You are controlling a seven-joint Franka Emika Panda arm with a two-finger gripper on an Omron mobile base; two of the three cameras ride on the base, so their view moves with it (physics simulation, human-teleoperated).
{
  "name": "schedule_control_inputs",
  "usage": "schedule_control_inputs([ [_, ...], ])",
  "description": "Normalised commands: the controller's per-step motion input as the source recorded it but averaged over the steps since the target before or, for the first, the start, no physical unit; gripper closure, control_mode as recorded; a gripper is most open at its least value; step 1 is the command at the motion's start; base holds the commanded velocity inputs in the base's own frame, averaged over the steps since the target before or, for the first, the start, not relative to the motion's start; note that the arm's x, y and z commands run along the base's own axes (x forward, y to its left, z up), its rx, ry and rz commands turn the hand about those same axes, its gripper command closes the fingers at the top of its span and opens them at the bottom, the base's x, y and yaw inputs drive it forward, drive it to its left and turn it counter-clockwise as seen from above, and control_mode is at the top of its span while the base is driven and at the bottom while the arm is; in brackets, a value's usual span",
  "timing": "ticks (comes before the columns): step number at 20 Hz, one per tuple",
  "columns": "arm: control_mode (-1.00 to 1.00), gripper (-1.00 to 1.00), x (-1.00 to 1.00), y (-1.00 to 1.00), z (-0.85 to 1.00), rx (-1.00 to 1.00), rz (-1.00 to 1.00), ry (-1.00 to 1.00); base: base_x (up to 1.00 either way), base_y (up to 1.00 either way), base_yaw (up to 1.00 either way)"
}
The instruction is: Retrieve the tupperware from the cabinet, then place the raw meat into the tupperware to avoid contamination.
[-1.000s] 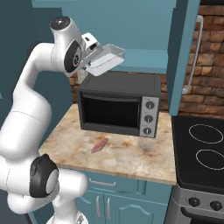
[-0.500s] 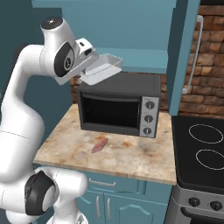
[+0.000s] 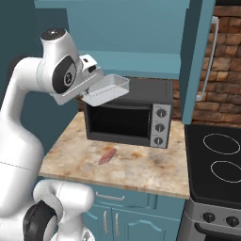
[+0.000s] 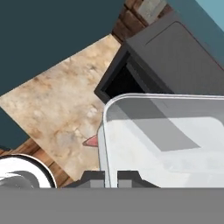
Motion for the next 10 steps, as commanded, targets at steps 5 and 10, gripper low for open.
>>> schedule_control_inputs([
  [5,-1.00,1.00,-0.23,-0.01,-0.51,0.00,0.01,0.03,0.00,0.00,0.00],
  [10,-1.00,1.00,-0.15,-0.03,-0.51,0.00,0.02,0.02,0.00,0.00,0.00],
])
